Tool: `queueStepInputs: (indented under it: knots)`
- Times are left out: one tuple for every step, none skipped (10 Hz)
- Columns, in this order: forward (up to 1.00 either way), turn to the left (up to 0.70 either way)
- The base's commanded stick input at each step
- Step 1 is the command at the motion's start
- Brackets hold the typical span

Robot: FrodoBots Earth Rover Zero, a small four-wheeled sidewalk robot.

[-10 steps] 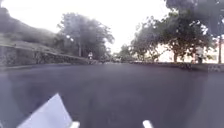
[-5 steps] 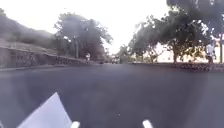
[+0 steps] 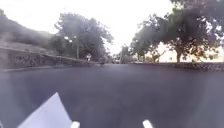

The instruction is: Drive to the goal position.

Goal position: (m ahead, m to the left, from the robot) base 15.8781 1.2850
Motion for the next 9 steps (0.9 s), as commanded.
queueStepInputs:
  knots:
    - [0.85,0.0]
    - [0.85,0.0]
    - [0.85,0.0]
    - [0.85,0.0]
    - [0.85,0.0]
    - [0.85,0.0]
    - [0.85,0.0]
    - [0.85,0.0]
    - [0.85,0.0]
